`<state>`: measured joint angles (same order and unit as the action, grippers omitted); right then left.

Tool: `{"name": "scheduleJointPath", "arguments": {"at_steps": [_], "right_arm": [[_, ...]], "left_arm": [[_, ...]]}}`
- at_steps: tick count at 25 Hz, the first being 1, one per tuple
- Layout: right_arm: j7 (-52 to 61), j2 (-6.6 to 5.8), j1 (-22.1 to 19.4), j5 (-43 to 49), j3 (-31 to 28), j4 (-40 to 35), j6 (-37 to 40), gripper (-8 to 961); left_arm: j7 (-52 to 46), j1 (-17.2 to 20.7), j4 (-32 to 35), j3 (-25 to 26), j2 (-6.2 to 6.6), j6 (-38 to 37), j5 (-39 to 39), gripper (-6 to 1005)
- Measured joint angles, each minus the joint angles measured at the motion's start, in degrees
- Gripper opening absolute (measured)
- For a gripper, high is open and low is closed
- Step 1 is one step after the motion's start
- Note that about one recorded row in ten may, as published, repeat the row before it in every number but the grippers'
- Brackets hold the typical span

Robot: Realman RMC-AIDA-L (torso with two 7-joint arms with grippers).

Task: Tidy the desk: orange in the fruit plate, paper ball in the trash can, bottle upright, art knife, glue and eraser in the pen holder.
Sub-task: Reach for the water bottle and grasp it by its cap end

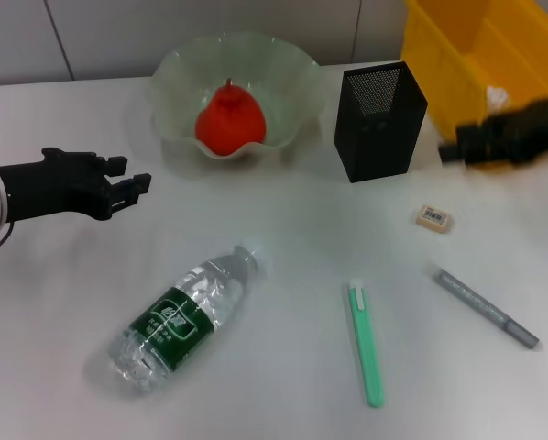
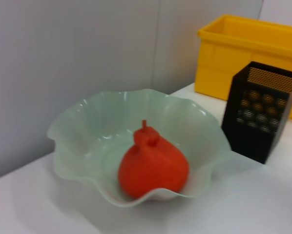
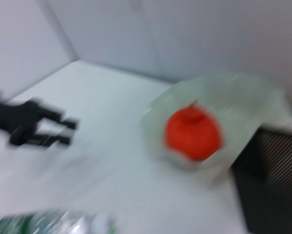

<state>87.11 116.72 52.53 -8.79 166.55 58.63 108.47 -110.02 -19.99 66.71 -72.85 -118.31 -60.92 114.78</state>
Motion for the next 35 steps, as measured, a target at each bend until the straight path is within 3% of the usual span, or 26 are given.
{"name": "scheduleJointPath", "arguments": {"at_steps": [4, 9, 17, 22, 24, 28, 32, 35], "right_arm": [[-6.0, -1.31, -4.4, -1.1, 0.0, -5.2, 1.8, 523], [-13.9, -1.13, -8.6, -0.1, 0.0, -6.5, 5.2, 525], [-20.8, -1.02, -11.0, 0.0, -0.1, -6.1, 7.4, 528], [-25.4, -1.52, -11.2, -0.2, -0.1, -6.2, 6.5, 655], [-26.6, -1.73, -11.0, -0.3, -0.1, -6.1, 5.8, 708], [-27.2, -1.7, -11.7, -1.5, -0.1, -6.7, 4.0, 708], [-27.9, -1.55, -13.6, -4.1, -0.1, -10.1, 0.2, 708], [-27.2, -1.77, -13.7, -3.4, -0.1, -12.8, -2.1, 708]], "left_arm": [[-1.9, 0.3, 0.8, 0.0, 0.01, -2.1, 0.3, 392], [-8.2, -1.0, 1.2, -0.6, -0.04, -5.7, 2.9, 392], [-16.2, -3.9, 1.2, -2.4, -0.17, -8.1, 3.8, 393], [-22.0, -6.3, 1.8, -6.5, -0.21, -8.0, 6.3, 399], [-25.8, -7.6, 2.8, -10.4, -0.4, -7.0, 9.7, 400], [-29.2, -8.2, 4.3, -13.2, -0.42, -6.1, 12.1, 401], [-31.5, -9.0, 6.2, -13.1, -0.21, -7.1, 12.9, 402], [-33.7, -12.5, 6.7, -11.5, -0.09, -10.1, 17.2, 403]]}}
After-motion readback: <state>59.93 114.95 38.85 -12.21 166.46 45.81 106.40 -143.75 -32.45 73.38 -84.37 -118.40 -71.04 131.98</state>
